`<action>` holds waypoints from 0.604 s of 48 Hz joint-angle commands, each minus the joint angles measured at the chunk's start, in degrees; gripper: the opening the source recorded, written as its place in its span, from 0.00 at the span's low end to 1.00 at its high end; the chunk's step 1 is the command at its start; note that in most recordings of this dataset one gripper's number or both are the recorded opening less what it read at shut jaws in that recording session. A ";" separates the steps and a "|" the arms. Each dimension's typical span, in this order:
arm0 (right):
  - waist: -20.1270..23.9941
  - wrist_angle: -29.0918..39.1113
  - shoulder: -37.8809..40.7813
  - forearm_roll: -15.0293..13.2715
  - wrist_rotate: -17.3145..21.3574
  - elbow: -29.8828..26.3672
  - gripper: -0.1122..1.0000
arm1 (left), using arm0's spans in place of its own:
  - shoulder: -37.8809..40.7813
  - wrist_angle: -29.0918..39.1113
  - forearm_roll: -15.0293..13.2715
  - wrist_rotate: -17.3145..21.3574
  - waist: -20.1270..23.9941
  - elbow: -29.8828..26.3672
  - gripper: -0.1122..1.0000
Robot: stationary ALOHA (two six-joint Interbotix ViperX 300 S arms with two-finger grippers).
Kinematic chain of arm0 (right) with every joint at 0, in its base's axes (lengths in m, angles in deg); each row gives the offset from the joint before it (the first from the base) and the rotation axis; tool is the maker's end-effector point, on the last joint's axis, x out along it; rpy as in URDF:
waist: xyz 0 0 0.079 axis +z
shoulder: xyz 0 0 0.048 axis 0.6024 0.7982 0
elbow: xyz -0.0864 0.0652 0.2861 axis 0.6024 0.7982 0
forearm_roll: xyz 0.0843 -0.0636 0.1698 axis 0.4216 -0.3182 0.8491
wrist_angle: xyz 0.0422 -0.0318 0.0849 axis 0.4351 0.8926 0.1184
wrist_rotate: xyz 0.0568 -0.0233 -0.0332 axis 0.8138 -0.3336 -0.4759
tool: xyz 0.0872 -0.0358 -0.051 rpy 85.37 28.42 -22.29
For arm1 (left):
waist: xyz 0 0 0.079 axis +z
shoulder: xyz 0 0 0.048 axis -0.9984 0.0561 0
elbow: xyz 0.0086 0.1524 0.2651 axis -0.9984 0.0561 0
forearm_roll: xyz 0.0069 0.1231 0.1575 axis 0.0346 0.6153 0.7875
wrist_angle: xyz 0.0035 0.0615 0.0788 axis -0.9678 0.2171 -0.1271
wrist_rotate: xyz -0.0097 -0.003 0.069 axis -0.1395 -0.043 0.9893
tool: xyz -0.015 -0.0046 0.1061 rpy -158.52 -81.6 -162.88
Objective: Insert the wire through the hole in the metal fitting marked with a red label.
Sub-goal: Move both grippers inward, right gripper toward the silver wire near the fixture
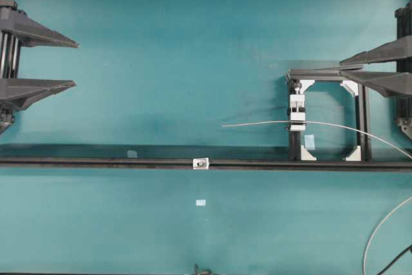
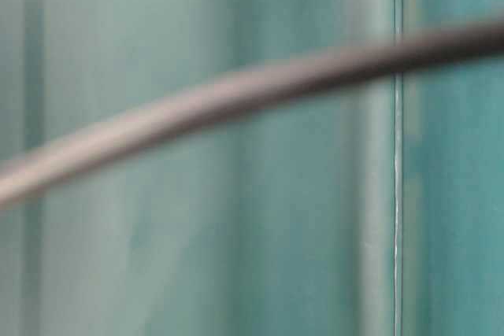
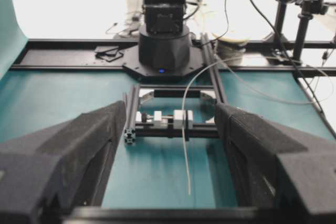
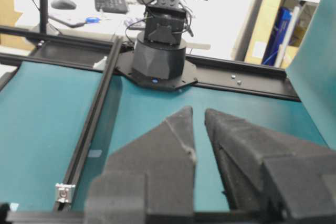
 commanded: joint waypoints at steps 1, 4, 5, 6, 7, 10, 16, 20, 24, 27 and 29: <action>-0.53 -0.09 0.35 0.09 0.26 -0.35 0.32 | 0.18 -0.18 -2.20 -0.35 2.02 -0.88 0.32; -0.88 0.26 0.79 0.88 0.70 -0.35 0.26 | 0.26 -0.18 -2.20 -0.53 2.72 -0.44 0.26; -1.05 0.44 0.97 1.23 0.88 -0.44 0.22 | 0.26 -0.18 -2.20 -0.53 2.90 -0.35 0.21; -1.23 0.62 1.14 1.49 1.14 -0.44 0.19 | 0.26 -0.18 -2.11 -0.53 2.90 -0.26 0.18; -1.49 0.88 1.41 1.85 1.49 -0.53 0.15 | 0.35 -0.18 -2.20 -0.53 3.08 -0.18 0.15; -2.02 1.67 2.29 2.37 2.46 -0.79 0.09 | 0.70 -0.09 -2.11 -0.35 2.99 0.00 0.07; -2.20 3.25 3.78 2.46 5.01 -1.41 0.07 | 1.49 0.70 -2.11 0.00 3.08 0.00 0.07; -2.20 4.13 4.66 2.46 6.59 -1.76 0.07 | 2.64 0.88 -2.11 -0.09 3.08 -0.09 0.13; -2.20 4.75 5.45 2.37 8.09 -1.93 0.07 | 4.57 0.97 -2.11 -0.35 2.99 -0.35 0.27; -2.20 5.19 6.06 2.37 9.40 -2.02 0.07 | 6.50 0.88 -2.11 0.09 2.99 -0.53 0.41; -2.20 5.27 6.50 2.46 10.28 -2.11 0.09 | 8.35 0.88 -2.11 0.26 3.08 -0.62 0.52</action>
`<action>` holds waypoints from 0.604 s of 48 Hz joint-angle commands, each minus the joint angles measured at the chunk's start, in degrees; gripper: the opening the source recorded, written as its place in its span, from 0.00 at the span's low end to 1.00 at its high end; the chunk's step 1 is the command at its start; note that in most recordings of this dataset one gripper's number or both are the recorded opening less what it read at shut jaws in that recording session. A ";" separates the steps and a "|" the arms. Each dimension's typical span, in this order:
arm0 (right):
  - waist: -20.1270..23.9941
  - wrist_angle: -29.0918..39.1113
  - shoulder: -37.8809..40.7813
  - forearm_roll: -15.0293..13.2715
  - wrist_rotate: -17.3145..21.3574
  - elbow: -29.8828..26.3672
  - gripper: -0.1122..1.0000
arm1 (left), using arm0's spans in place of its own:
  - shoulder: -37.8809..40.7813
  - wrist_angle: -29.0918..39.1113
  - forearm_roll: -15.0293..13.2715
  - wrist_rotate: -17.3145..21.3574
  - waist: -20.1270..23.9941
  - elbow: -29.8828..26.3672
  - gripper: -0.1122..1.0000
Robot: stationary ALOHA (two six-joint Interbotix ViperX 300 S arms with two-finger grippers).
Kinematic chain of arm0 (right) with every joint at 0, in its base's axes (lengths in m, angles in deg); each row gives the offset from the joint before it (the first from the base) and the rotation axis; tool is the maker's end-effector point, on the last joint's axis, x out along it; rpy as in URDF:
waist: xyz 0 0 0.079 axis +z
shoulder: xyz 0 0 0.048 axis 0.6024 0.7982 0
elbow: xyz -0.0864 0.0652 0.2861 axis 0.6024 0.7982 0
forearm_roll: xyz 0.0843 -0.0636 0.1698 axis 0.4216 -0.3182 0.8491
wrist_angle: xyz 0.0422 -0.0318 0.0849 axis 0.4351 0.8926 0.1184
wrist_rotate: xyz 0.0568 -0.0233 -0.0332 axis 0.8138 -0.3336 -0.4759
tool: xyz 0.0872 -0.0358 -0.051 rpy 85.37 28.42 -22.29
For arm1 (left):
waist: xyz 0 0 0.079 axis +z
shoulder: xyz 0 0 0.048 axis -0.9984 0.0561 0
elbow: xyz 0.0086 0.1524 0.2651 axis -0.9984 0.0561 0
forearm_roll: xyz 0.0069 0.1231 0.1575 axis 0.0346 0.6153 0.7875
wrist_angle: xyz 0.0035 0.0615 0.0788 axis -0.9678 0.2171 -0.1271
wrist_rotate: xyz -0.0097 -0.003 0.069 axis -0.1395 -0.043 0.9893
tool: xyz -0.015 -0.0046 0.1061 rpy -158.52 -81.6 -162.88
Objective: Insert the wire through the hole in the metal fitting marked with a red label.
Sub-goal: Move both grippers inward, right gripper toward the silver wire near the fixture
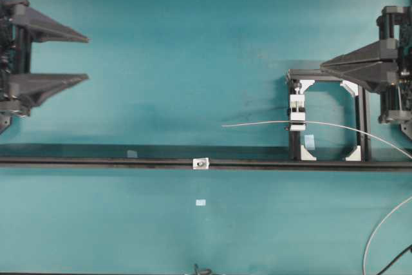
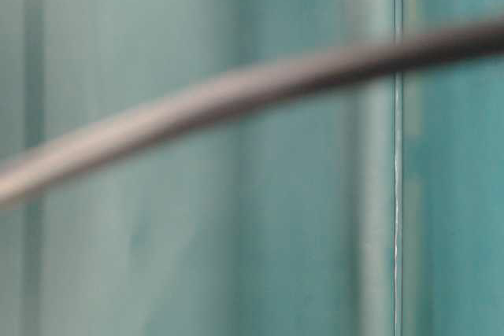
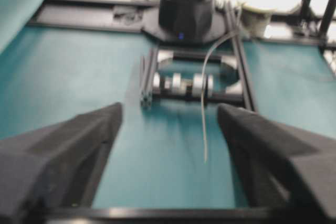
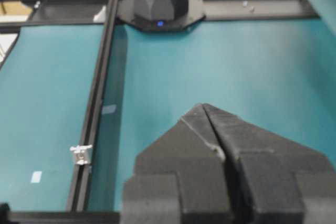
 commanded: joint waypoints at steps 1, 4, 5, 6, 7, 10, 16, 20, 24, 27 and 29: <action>-0.18 0.18 1.14 0.18 1.41 -1.58 0.11 | 3.25 -0.26 -0.09 0.35 0.09 -1.32 0.59; -0.18 0.09 1.76 0.09 2.11 -1.58 0.19 | 4.92 -0.35 0.00 0.44 0.00 -1.49 0.63; -0.18 0.09 2.02 0.09 2.20 -1.58 0.23 | 5.36 -0.62 0.09 0.53 0.09 -1.49 0.62; -0.18 0.09 2.29 0.09 2.29 -1.58 0.27 | 5.80 -0.70 0.00 0.70 0.00 -1.49 0.62; -0.18 0.09 2.46 0.09 2.29 -1.58 0.32 | 6.33 -0.79 0.00 0.88 0.00 -1.58 0.62; -0.18 0.09 3.34 0.09 2.29 -1.58 0.48 | 7.47 -1.58 0.00 1.23 0.09 -1.49 0.62; -0.18 -0.18 5.80 0.09 2.37 -1.93 0.79 | 9.49 -4.22 0.00 1.49 0.09 -0.97 0.63; -0.18 -0.26 8.00 0.09 2.46 -2.29 0.77 | 11.60 -5.89 0.09 1.49 0.00 -0.62 0.65; 0.09 -0.44 10.55 0.09 2.46 -2.99 0.77 | 13.89 -6.77 0.00 1.41 -0.26 -0.53 0.65; 0.53 -0.97 12.92 0.09 2.46 -3.69 0.76 | 15.82 -7.29 0.09 1.41 -0.53 -0.70 0.66; 0.70 -1.32 14.24 0.09 2.46 -4.04 0.76 | 17.05 -7.73 0.09 1.49 -0.79 -0.79 0.65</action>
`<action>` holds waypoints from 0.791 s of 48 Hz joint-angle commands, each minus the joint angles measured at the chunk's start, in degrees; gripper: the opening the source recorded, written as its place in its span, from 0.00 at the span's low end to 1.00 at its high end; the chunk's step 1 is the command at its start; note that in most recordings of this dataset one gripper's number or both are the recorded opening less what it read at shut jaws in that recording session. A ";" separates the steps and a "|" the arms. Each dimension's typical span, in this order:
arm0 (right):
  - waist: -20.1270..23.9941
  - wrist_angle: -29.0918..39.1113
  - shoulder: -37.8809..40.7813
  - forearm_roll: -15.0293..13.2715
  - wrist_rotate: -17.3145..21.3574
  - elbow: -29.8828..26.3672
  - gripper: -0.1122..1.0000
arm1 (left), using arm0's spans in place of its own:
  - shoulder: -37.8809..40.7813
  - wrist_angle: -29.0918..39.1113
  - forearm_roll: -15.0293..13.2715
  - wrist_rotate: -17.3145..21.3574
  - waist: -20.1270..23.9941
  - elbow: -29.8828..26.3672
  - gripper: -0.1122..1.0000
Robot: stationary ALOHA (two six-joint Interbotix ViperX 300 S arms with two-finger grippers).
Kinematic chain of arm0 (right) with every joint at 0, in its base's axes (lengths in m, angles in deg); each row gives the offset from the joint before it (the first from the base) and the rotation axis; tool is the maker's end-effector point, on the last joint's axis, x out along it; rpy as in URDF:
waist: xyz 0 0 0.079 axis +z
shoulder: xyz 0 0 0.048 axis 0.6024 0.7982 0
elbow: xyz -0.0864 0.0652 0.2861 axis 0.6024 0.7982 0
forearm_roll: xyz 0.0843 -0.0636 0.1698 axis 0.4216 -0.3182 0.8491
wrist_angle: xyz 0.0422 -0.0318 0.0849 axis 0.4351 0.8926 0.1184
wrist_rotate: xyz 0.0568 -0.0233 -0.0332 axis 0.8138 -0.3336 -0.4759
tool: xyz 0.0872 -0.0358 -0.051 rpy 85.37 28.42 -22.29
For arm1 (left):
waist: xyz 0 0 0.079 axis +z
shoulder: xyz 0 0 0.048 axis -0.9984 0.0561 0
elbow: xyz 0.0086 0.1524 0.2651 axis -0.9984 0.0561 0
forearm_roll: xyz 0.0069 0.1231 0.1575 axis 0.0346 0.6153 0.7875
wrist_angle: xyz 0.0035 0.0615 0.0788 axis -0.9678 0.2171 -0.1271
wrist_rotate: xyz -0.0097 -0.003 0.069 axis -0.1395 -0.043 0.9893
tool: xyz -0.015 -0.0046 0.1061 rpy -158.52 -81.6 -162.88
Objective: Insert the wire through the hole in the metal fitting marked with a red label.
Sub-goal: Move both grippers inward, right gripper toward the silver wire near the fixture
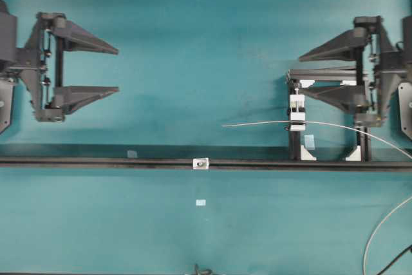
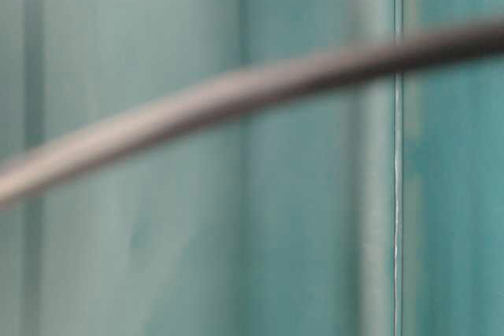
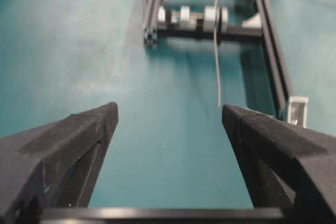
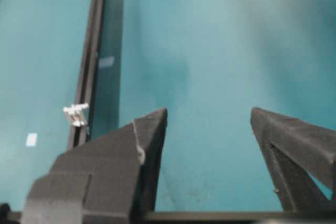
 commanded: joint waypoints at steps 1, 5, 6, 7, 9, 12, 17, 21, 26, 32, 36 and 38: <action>0.79 -1.32 2.90 0.09 0.09 -2.11 0.76 | 2.37 -1.41 0.09 0.09 -0.70 -0.88 0.66; 1.49 -2.11 5.71 0.09 0.18 -2.72 0.76 | 5.01 -2.72 0.00 0.09 -1.14 -1.05 0.66; 1.67 -2.29 6.33 0.09 0.18 -2.90 0.76 | 5.54 -3.25 0.09 0.09 -1.23 -1.05 0.66; 1.85 -2.46 7.12 0.09 0.18 -3.08 0.76 | 6.50 -3.87 0.00 0.09 -1.41 -1.05 0.66; 2.29 -2.81 8.53 0.09 0.53 -3.34 0.76 | 7.82 -4.83 0.09 0.09 -1.67 -1.05 0.66; 2.72 -3.25 10.46 0.09 1.32 -3.78 0.76 | 9.67 -6.33 0.00 0.09 -2.11 -1.05 0.66; 3.34 -3.25 13.36 0.00 2.99 -4.31 0.76 | 12.66 -8.35 0.09 0.09 -2.90 -1.14 0.66; 3.52 -3.25 14.85 0.09 3.60 -4.57 0.76 | 14.85 -9.76 0.00 0.09 -3.43 -1.23 0.66; 3.96 -3.34 15.82 0.09 3.69 -4.66 0.76 | 16.88 -10.90 0.00 0.00 -3.78 -1.67 0.66; 4.75 -3.87 17.05 0.09 3.78 -4.66 0.76 | 18.72 -11.78 0.09 0.00 -4.31 -2.20 0.66; 5.19 -4.57 18.37 0.09 3.78 -4.57 0.76 | 19.86 -12.13 0.09 0.00 -4.39 -2.20 0.66; 5.36 -4.92 19.07 0.09 3.78 -4.66 0.76 | 20.65 -12.22 0.00 0.00 -4.39 -2.11 0.66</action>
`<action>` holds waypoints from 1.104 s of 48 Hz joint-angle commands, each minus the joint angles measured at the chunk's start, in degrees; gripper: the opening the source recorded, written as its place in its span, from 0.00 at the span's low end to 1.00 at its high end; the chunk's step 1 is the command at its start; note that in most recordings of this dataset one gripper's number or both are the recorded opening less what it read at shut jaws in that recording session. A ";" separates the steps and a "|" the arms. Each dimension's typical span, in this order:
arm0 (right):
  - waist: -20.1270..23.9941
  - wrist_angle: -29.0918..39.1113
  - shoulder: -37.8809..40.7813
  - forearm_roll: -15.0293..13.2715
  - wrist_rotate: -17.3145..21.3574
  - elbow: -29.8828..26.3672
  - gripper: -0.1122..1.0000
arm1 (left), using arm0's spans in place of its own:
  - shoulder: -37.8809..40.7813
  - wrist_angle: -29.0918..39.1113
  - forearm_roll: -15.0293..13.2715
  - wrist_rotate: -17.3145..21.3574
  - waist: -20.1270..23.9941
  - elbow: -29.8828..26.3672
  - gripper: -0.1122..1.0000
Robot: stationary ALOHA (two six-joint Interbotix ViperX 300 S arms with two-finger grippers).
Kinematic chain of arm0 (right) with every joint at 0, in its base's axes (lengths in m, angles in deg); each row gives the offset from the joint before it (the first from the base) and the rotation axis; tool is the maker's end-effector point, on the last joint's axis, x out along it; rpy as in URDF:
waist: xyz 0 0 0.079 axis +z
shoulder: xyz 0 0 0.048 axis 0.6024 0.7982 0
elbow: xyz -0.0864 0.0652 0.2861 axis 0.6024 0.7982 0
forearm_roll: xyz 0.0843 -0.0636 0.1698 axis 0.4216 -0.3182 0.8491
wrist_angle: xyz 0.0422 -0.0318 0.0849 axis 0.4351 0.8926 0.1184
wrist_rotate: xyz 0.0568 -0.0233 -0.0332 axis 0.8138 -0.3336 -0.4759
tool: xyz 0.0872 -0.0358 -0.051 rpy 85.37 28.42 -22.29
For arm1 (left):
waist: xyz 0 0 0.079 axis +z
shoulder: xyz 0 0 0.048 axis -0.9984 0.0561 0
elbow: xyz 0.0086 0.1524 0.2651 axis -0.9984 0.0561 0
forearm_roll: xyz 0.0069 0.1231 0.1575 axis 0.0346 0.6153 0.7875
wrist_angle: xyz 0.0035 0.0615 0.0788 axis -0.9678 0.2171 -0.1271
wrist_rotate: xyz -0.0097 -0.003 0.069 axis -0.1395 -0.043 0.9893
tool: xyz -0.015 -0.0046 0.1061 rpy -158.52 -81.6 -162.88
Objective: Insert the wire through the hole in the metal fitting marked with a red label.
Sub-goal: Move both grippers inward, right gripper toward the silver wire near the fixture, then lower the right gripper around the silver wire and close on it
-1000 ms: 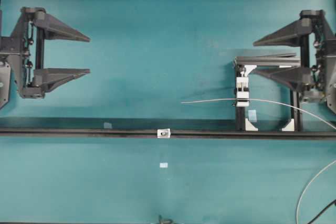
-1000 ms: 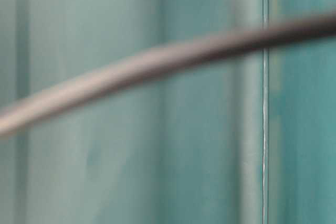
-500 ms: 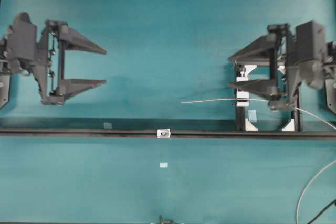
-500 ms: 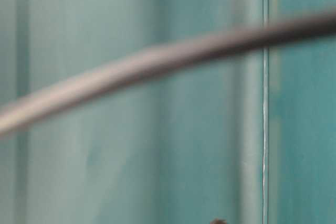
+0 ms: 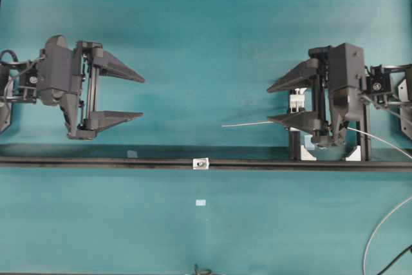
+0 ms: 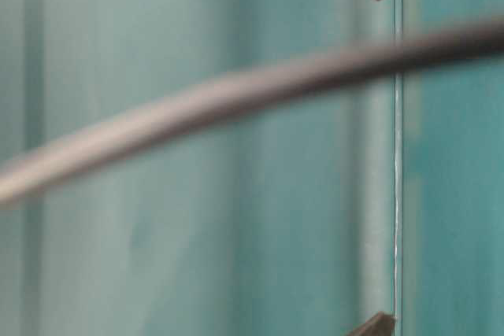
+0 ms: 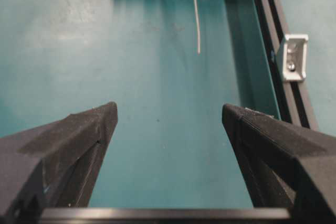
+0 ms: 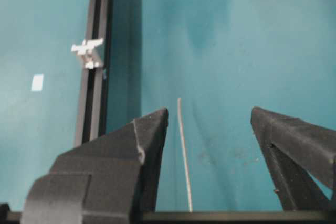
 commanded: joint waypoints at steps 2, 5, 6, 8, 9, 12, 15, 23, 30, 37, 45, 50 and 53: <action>0.53 -1.23 1.32 0.00 0.09 -1.14 0.76 | 1.32 -0.97 0.00 0.00 -0.26 -0.79 0.66; 0.62 -1.23 2.29 0.00 0.09 -1.23 0.76 | 2.29 -1.41 0.09 0.00 -0.26 -0.79 0.66; 0.70 -1.14 2.64 0.09 0.18 -1.23 0.76 | 2.55 -1.58 0.00 0.00 -0.26 -0.79 0.66; 0.70 -1.23 3.25 0.09 0.18 -1.32 0.76 | 3.08 -2.11 0.09 0.00 -0.26 -0.79 0.66; 0.79 -1.23 3.60 0.00 0.18 -1.49 0.76 | 3.25 -2.29 0.00 0.00 -0.26 -0.88 0.66; 0.97 -1.23 4.83 0.09 0.18 -1.93 0.76 | 3.96 -3.08 0.00 0.00 -0.26 -0.97 0.66; 1.14 -1.23 5.89 0.09 0.26 -2.46 0.76 | 4.57 -3.87 0.09 -0.09 -0.26 -1.05 0.66; 1.49 -0.88 8.61 0.00 1.85 -3.60 0.76 | 5.54 -4.48 0.09 -0.09 -0.35 -0.97 0.66; 1.49 -0.97 11.07 0.00 2.90 -3.87 0.76 | 5.54 -4.48 0.09 0.00 -0.44 -1.05 0.66; 1.41 -1.14 12.83 0.00 2.99 -4.31 0.76 | 5.54 -4.48 0.09 0.00 -0.35 -0.88 0.66; 1.41 -1.14 14.59 0.00 2.99 -5.10 0.76 | 5.54 -4.48 0.00 0.00 -0.35 -0.79 0.66; 1.41 -1.23 15.56 0.00 2.99 -5.62 0.76 | 5.54 -4.48 0.00 0.00 -0.35 -0.88 0.66; 1.41 -1.23 16.26 0.00 2.99 -5.89 0.76 | 5.54 -4.48 0.00 0.00 -0.35 -0.97 0.66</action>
